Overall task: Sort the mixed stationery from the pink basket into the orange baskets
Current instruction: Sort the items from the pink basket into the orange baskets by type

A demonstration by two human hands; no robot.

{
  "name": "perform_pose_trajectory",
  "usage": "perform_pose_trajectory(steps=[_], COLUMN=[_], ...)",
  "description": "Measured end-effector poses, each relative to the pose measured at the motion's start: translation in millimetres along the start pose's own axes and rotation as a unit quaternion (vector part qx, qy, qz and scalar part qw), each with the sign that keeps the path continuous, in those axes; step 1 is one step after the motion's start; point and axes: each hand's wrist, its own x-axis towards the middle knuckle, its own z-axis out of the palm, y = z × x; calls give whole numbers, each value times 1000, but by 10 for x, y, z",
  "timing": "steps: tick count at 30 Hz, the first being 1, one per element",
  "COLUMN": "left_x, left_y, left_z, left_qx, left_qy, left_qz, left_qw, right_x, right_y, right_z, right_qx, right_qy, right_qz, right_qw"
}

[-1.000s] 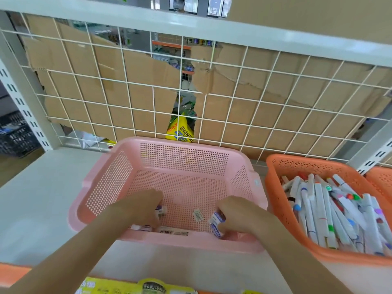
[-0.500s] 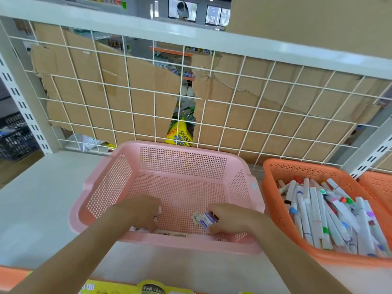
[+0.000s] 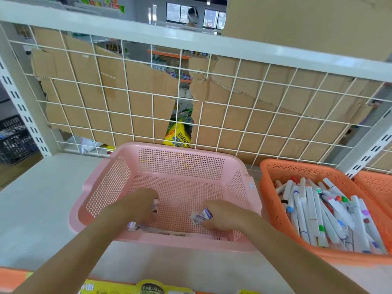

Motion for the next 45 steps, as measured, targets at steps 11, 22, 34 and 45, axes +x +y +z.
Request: perform_pose_trajectory(steps=[11, 22, 34, 45], left_x=[36, -46, 92, 387], left_y=[-45, 95, 806, 1711], left_z=[-20, -187, -219, -36], left_qx=[-129, -133, -173, -122], left_qy=[58, 214, 233, 223], left_qz=[47, 125, 221, 246], left_qw=[989, 960, 931, 935], right_x=[-24, -414, -1264, -2251], right_y=[21, 186, 944, 1655], right_z=[-79, -369, -331, -68], right_qx=[67, 89, 135, 123], right_qy=[90, 296, 466, 535], right_qz=[-6, -4, 127, 254], right_qw=[994, 951, 865, 796])
